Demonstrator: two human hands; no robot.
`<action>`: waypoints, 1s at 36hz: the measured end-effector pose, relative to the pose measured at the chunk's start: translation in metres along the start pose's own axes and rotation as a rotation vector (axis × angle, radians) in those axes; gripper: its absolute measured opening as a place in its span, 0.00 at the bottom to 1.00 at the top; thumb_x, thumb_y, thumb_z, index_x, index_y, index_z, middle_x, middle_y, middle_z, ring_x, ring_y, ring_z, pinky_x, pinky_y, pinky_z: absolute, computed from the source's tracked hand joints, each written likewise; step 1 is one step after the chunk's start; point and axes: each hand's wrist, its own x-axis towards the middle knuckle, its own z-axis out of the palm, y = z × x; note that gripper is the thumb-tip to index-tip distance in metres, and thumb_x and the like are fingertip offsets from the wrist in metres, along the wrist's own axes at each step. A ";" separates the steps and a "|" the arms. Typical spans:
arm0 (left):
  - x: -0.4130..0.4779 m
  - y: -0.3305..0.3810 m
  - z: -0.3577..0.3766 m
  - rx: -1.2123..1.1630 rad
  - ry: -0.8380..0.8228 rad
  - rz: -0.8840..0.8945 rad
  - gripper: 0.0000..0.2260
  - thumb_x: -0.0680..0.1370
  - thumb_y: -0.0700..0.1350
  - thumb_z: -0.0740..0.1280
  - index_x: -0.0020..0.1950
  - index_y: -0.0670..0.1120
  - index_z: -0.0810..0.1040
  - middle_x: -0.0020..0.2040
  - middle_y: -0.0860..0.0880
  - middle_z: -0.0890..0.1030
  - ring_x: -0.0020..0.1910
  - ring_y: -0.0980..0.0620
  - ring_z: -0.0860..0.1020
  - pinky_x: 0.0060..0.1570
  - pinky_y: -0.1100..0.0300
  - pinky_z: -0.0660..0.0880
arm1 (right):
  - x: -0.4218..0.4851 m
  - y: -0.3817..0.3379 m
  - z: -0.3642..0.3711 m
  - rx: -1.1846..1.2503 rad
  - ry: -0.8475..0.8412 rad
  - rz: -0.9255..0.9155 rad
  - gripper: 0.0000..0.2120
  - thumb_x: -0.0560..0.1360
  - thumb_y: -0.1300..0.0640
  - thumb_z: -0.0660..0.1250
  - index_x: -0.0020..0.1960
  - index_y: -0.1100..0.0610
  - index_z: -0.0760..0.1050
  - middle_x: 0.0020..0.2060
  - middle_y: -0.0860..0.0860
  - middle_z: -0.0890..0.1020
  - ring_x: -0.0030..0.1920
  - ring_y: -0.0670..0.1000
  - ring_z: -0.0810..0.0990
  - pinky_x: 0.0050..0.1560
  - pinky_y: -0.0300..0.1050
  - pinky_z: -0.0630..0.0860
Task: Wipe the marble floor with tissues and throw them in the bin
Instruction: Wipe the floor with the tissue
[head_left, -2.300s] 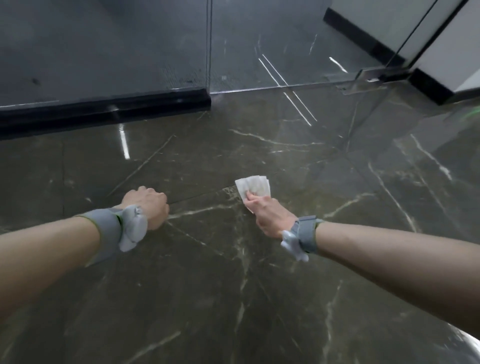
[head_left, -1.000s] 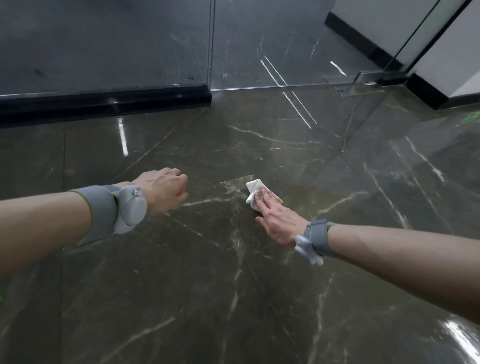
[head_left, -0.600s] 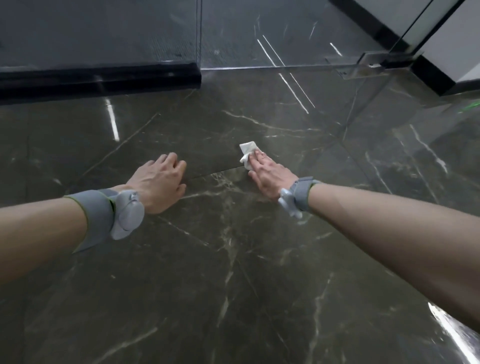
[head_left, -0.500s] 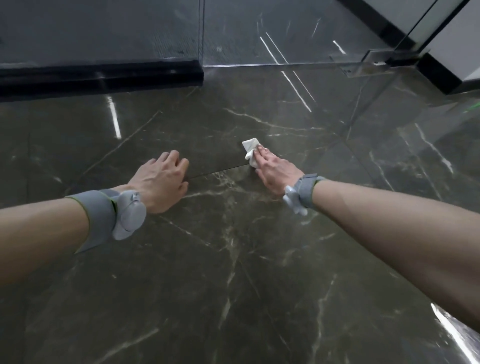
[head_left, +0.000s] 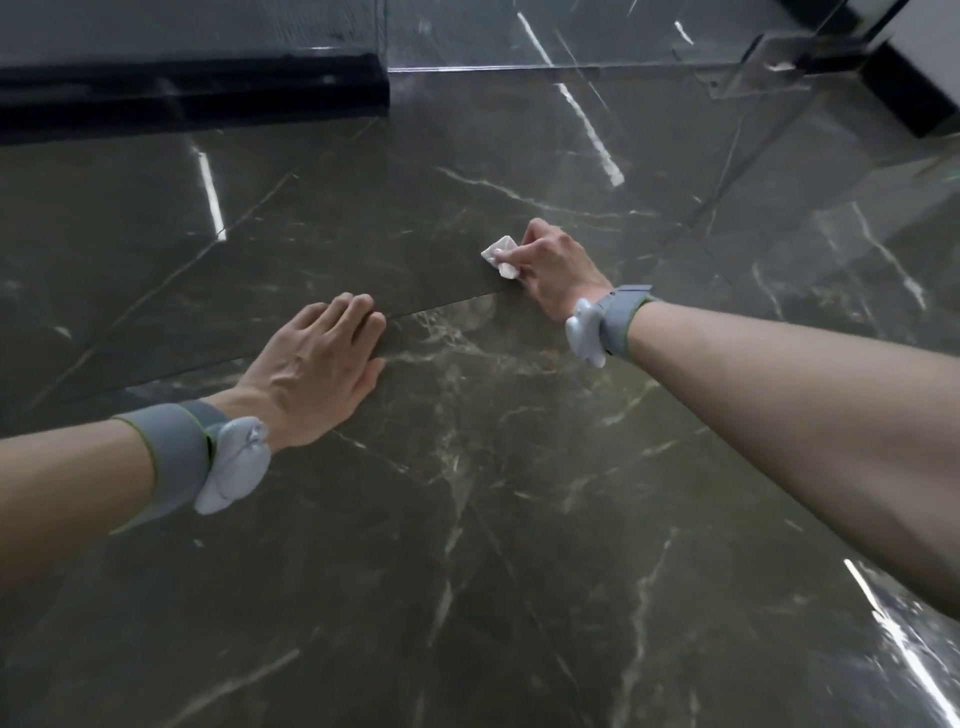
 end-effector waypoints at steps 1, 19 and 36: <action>-0.002 -0.002 0.001 -0.008 0.014 -0.004 0.18 0.82 0.50 0.62 0.66 0.39 0.72 0.66 0.39 0.72 0.65 0.39 0.73 0.65 0.44 0.72 | 0.001 0.004 -0.001 -0.006 -0.006 0.009 0.14 0.83 0.52 0.64 0.64 0.55 0.82 0.53 0.56 0.75 0.54 0.56 0.77 0.59 0.50 0.74; 0.015 -0.004 -0.001 0.044 -0.025 0.043 0.18 0.81 0.53 0.54 0.61 0.41 0.71 0.60 0.40 0.71 0.57 0.41 0.73 0.57 0.45 0.72 | -0.068 0.073 0.001 -0.104 0.174 0.490 0.12 0.83 0.60 0.62 0.53 0.67 0.80 0.44 0.50 0.76 0.52 0.60 0.81 0.35 0.28 0.66; 0.023 0.008 -0.035 0.085 -0.160 0.071 0.16 0.82 0.53 0.61 0.65 0.45 0.71 0.63 0.43 0.72 0.59 0.45 0.76 0.56 0.51 0.75 | -0.129 0.005 -0.003 -0.131 -0.102 0.175 0.12 0.85 0.62 0.58 0.58 0.59 0.81 0.58 0.56 0.77 0.60 0.58 0.78 0.61 0.53 0.76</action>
